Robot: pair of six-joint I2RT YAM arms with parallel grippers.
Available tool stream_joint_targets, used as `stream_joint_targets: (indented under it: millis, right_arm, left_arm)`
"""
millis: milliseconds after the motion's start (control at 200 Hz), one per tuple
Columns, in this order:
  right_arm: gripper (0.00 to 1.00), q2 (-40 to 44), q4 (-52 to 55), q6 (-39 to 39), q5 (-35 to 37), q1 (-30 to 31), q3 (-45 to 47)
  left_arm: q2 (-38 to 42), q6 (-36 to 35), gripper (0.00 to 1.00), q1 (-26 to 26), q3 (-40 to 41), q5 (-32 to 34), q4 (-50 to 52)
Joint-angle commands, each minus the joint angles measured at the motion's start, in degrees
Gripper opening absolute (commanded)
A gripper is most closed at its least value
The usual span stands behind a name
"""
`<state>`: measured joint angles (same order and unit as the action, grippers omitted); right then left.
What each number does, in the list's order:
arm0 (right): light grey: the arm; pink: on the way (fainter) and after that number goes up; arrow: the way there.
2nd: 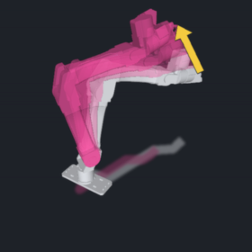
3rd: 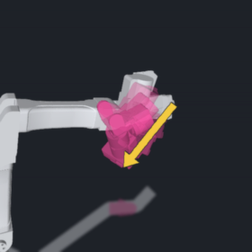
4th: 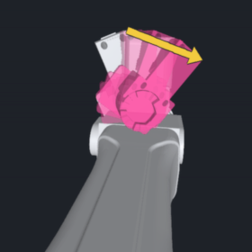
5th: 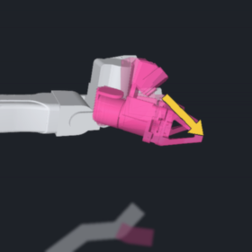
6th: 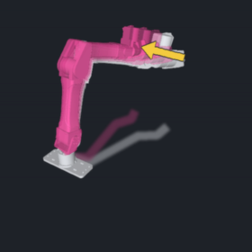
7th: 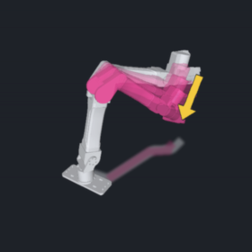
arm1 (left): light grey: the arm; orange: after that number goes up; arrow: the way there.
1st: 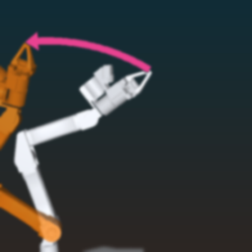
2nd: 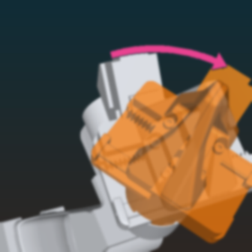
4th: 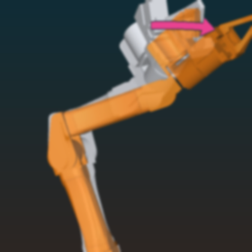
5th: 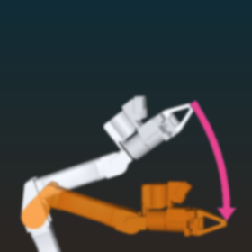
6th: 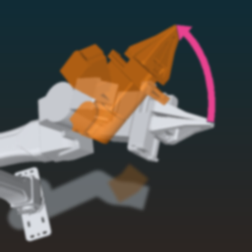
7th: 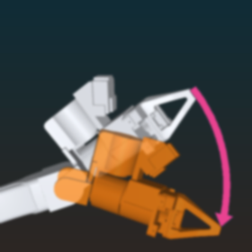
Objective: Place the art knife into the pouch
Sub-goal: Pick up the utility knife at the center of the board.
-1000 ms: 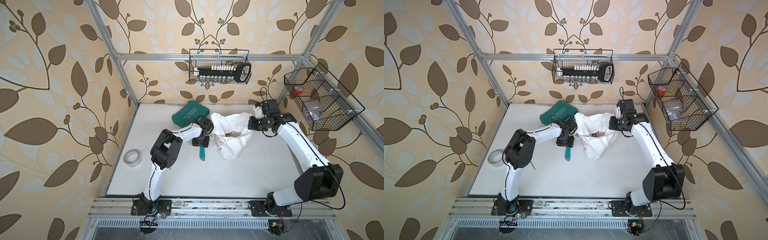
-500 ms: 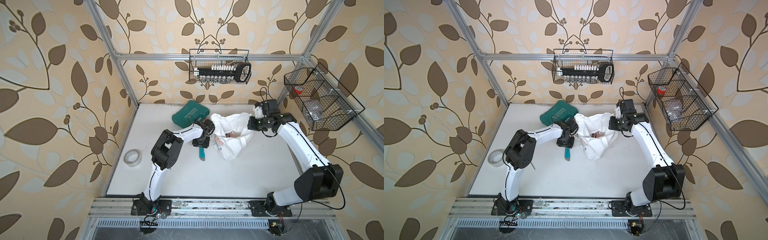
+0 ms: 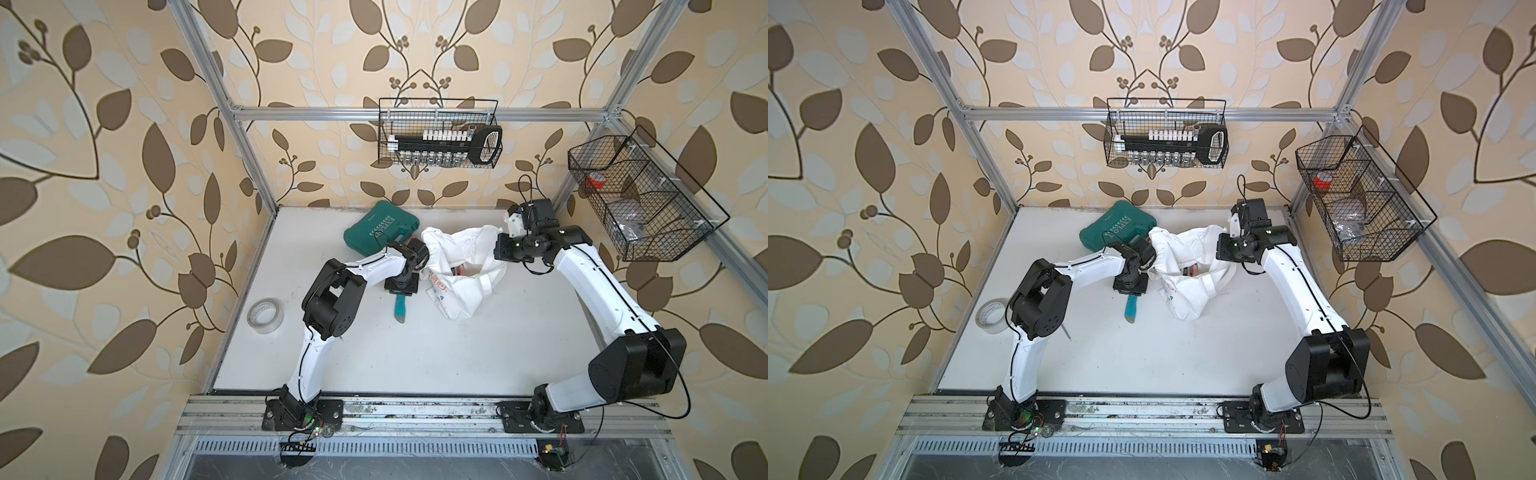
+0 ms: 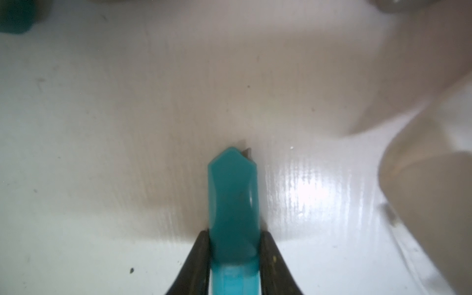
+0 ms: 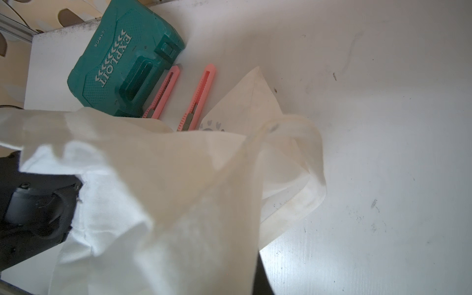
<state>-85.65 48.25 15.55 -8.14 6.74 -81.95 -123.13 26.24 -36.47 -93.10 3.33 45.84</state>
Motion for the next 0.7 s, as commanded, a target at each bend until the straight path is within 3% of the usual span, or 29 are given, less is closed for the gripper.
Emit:
stream_joint_targets:
  millis: [0, 455, 700]
  right_arm:
    - [0.00, 0.49, 1.06, -0.50, 0.45, 0.53, 0.04]
    - [0.00, 0.13, 1.39, -0.52, 0.96, 0.72, -0.20]
    - [0.00, -0.29, 1.57, -0.55, 1.02, 0.92, -0.40]
  left_arm:
    - [1.87, 0.82, 0.27, -1.04, 1.78, -1.30, 2.05]
    - [20.00, -1.40, 0.27, -0.80, 3.27, 2.54, 8.47]
    - [27.53, -2.91, 0.28, -0.91, -0.60, 4.05, 12.53]
